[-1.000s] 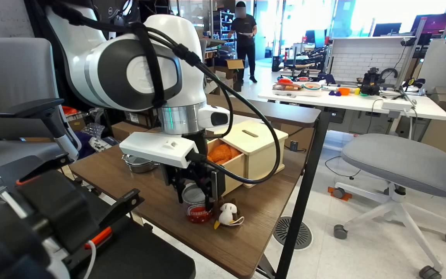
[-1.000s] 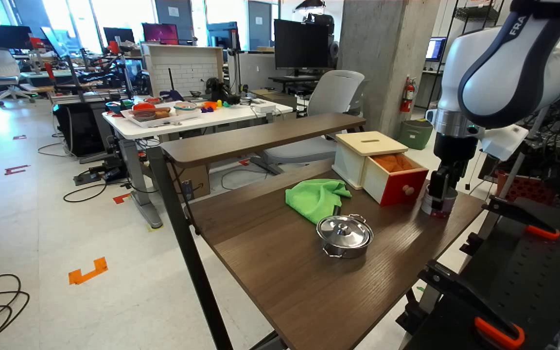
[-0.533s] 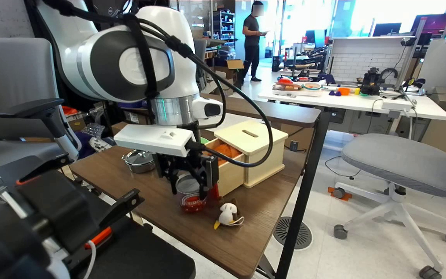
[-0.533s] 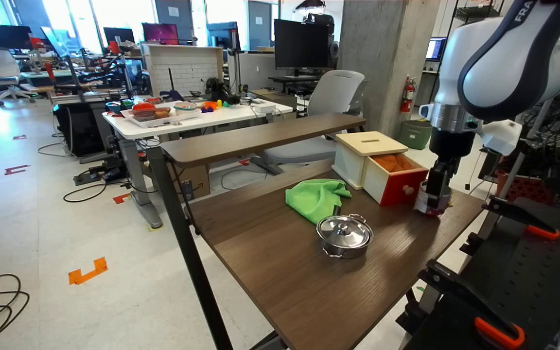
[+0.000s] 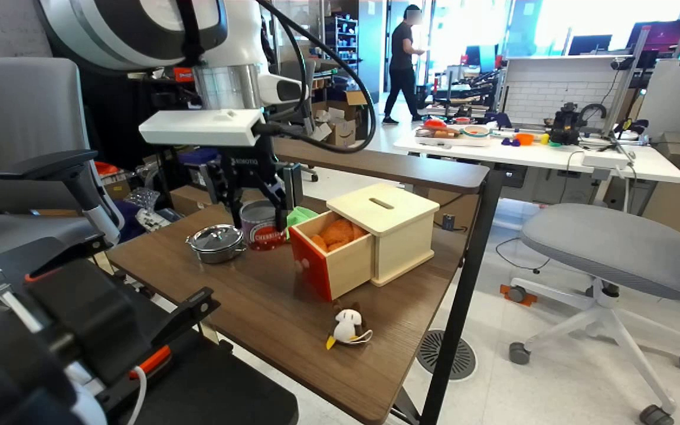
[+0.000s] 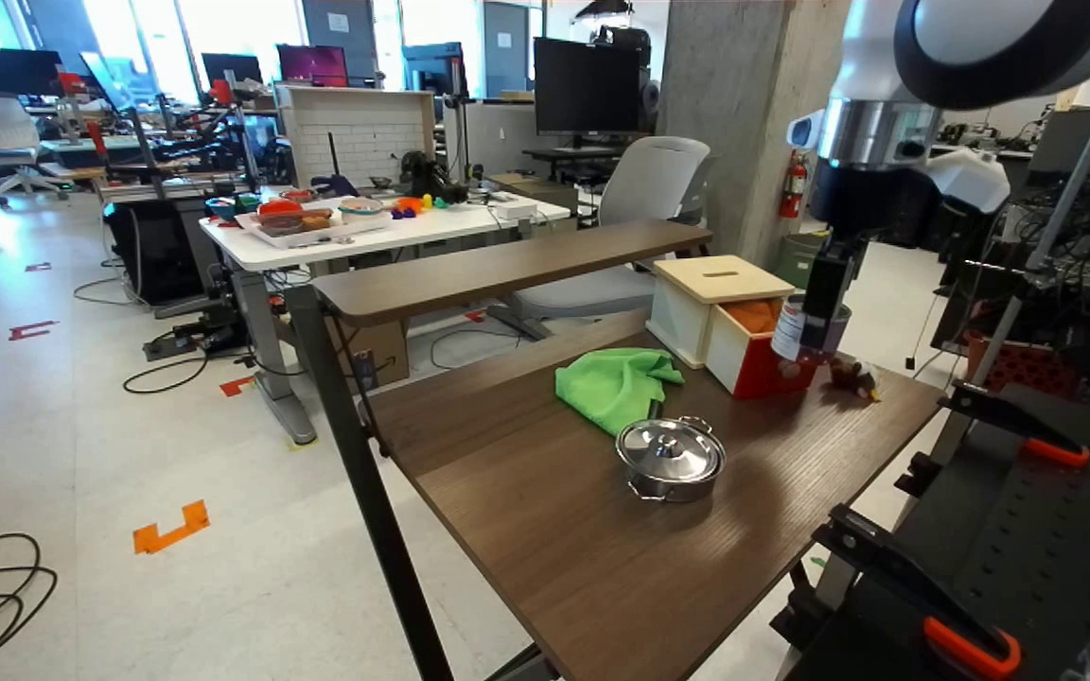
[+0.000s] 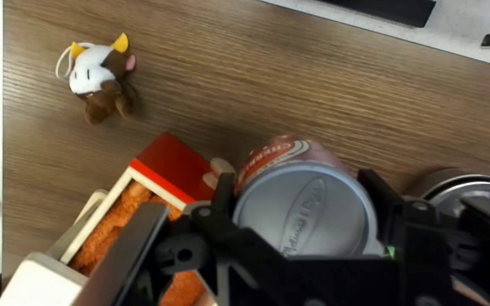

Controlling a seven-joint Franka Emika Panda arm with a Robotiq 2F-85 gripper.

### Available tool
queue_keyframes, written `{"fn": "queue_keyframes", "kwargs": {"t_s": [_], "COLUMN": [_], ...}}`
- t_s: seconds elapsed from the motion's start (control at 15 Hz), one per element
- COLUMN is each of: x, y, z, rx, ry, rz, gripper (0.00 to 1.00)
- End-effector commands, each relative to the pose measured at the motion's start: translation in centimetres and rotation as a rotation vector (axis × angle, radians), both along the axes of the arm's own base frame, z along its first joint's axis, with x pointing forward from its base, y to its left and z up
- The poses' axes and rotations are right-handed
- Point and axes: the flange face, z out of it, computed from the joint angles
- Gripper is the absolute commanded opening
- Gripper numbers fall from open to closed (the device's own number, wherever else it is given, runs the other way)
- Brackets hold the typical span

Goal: Move the can to the left of the green towel

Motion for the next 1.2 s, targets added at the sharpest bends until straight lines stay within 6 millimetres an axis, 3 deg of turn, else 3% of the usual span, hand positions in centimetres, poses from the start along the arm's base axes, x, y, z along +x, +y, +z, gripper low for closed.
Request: {"fn": "queue_keyframes", "kwargs": {"t_s": [0.0,0.2,0.47,1.13], "x": [1.9,5.0,8.4,12.2], "y": [3.1,5.9,9.9,19.4], "z": [3.8,5.0,4.9,-2.1], "rx": [0.027,0.035,0.019,-0.039], "ry": [0.005,-0.006,-0.037,-0.015], "rz": [0.037,0.036,0.053,0.098], "gripper": [0.48,0.48,0.48,0.48]}}
